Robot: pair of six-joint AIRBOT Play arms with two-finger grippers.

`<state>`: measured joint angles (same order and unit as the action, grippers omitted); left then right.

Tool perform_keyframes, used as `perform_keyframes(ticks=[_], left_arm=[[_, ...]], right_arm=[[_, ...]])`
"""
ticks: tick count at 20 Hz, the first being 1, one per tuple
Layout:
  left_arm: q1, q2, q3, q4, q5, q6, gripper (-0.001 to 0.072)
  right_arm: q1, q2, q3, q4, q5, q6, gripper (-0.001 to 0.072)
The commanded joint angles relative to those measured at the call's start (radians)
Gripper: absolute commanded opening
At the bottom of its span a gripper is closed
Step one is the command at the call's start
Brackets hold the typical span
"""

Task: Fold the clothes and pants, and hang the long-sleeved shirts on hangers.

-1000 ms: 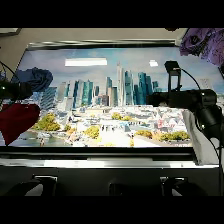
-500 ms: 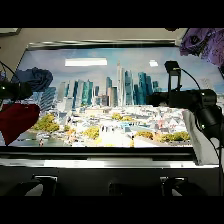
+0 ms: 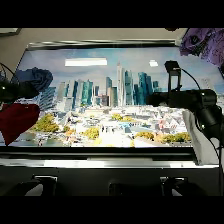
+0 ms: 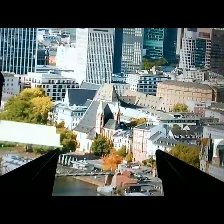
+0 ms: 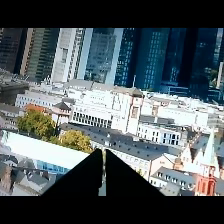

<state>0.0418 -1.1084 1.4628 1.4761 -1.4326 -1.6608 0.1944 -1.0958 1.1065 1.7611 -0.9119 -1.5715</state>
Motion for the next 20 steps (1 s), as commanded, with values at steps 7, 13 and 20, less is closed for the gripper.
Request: perform_keyframes(ticks=[7,13,20], left_arm=[[0.445,-0.021,-0.316,0.095,0.301,-0.120,0.0720],[0.605,-0.266,-0.417,0.056,0.634,-0.116,0.0720],[0.610,-0.452,-0.404,0.034,0.720,-0.120,0.0122]], right_arm=[[0.001,0.001,0.001,0.008,-0.037,0.000,0.0071],[0.001,0.001,0.001,0.008,-0.059,0.001,0.0071],[0.001,0.001,0.001,0.008,-0.059,0.001,0.0072]])
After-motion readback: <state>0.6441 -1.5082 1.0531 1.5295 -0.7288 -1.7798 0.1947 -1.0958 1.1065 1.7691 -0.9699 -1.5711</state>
